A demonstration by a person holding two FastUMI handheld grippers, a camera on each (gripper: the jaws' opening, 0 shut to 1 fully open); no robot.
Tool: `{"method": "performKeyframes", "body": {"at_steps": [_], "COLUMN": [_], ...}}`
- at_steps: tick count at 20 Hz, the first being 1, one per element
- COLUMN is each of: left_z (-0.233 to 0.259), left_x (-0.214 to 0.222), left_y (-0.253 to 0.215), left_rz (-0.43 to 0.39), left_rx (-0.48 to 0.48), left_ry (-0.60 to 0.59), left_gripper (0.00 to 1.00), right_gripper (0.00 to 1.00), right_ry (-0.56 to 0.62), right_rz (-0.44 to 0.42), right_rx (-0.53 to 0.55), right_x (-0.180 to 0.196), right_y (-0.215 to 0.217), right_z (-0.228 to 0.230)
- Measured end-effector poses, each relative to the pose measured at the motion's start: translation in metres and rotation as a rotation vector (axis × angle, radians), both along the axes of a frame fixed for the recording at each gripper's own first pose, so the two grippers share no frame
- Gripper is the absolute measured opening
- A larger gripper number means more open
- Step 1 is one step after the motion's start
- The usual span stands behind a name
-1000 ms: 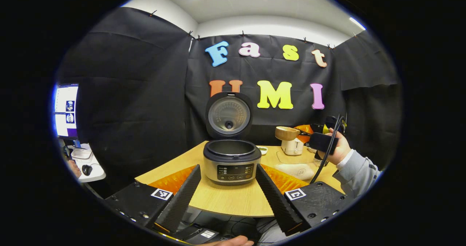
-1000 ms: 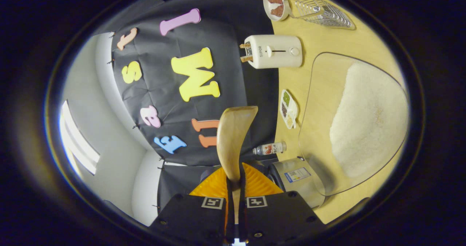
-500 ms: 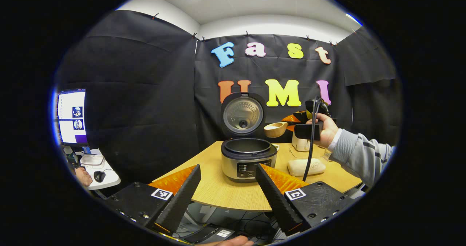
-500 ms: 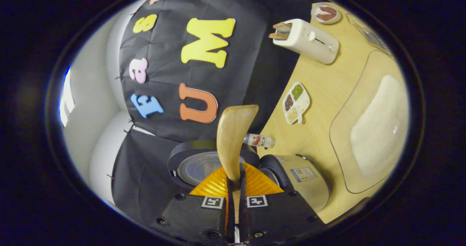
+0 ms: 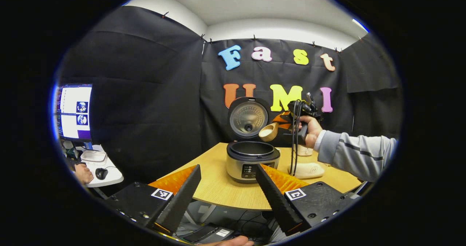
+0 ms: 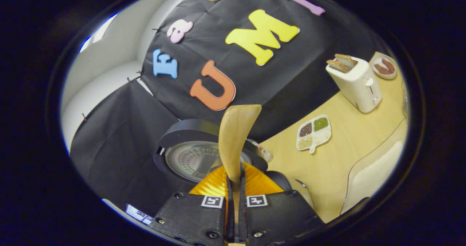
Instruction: Close the left gripper, press the button to open the rice cooker; take a wooden spoon from the chopstick holder with the right hand, scoop a spoonful of rice and pour it into the rice cooker, then put the wooden spoon back into the chopstick holder.
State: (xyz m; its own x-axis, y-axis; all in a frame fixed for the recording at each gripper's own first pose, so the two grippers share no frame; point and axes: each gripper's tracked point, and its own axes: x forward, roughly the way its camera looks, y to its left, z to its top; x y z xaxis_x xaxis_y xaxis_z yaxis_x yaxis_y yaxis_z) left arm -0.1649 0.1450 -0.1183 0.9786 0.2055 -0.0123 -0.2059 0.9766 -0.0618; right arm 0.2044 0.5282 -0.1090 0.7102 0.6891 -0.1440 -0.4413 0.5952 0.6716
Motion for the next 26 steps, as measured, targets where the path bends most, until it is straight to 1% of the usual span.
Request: {"method": "performKeyframes", "body": {"at_steps": [2, 4, 6, 12, 16, 21, 24, 26], "left_z": [0.0, 0.002, 0.001, 0.001, 0.005, 0.007, 0.003, 0.001], "left_x": [-0.002, -0.005, -0.007, -0.006, -0.007, -0.006, -0.006, -0.007], "left_y": [0.004, 0.014, 0.011, 0.012, 0.001, -0.009, -0.009, -0.011], "left_rz": [0.01, 0.048, 0.037, 0.035, 0.008, -0.01, 0.008, 0.008], "left_rx": [0.009, 0.018, 0.022, 0.007, 0.009, 0.044, 0.07, 0.073], "left_ry": [-0.005, -0.015, -0.012, -0.015, -0.017, -0.017, 0.002, 0.008], "left_gripper": [0.96, 0.96, 0.96, 0.97, 0.96, 0.96, 0.97, 0.97], "right_gripper": [0.1, 0.1, 0.1, 0.1, 0.1, 0.1, 0.11, 0.11], "right_ry": [-0.095, -0.147, -0.192, -0.338, -0.463, -0.625, -0.735, -0.776], "right_rz": [0.0, 0.004, 0.005, 0.024, 0.019, 0.072, 0.077, 0.059], "right_rx": [-0.08, -0.166, -0.218, -0.322, -0.439, -0.564, -0.65, -0.666], "right_x": [0.0, -0.005, -0.006, -0.02, -0.029, -0.053, -0.062, -0.067], "right_y": [-0.003, -0.002, 0.0, 0.009, 0.008, 0.026, 0.03, 0.029], "right_z": [0.004, -0.005, -0.009, -0.006, 0.002, -0.002, -0.001, 0.007]}}
